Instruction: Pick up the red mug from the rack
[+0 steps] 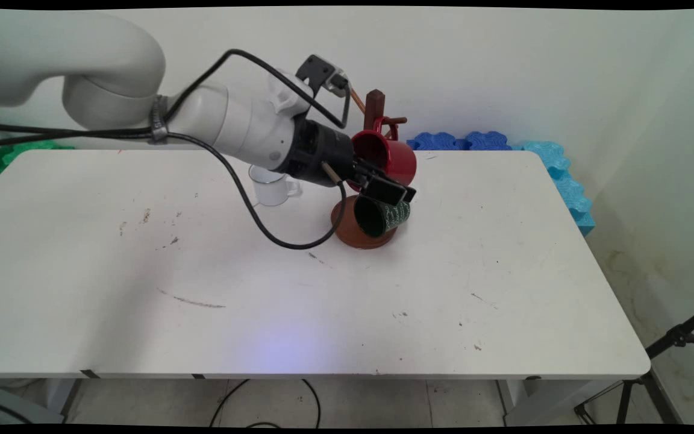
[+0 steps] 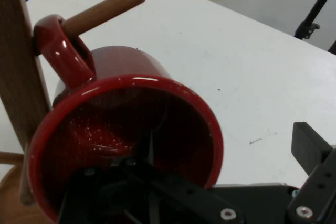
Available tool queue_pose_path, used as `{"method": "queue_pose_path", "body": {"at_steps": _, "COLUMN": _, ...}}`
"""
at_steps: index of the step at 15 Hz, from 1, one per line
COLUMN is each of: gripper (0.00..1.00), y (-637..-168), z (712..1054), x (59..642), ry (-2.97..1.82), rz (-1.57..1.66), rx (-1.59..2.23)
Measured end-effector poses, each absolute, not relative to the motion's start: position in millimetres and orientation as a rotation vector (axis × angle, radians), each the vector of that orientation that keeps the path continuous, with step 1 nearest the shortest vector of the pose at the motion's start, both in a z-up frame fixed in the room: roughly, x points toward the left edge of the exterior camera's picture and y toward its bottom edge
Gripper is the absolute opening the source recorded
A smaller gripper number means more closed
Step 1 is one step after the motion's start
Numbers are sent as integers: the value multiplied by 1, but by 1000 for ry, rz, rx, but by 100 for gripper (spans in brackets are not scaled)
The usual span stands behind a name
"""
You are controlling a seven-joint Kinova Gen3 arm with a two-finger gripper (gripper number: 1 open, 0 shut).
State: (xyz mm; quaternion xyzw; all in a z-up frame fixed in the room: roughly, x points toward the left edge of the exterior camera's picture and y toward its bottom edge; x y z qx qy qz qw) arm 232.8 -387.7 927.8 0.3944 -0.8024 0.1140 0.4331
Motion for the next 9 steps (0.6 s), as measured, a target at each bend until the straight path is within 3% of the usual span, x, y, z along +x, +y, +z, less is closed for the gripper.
{"method": "queue_pose_path", "body": {"at_steps": 4, "gripper": 100, "y": -393, "z": 922, "x": 229, "ry": -2000, "rz": 308, "rx": 989}}
{"method": "queue_pose_path", "body": {"at_steps": 5, "gripper": 0, "y": -395, "z": 921, "x": 229, "ry": -1999, "rz": 316, "rx": 992}}
{"method": "queue_pose_path", "body": {"at_steps": 9, "gripper": 0, "y": -397, "z": 918, "x": 229, "ry": -1998, "rz": 333, "rx": 998}}
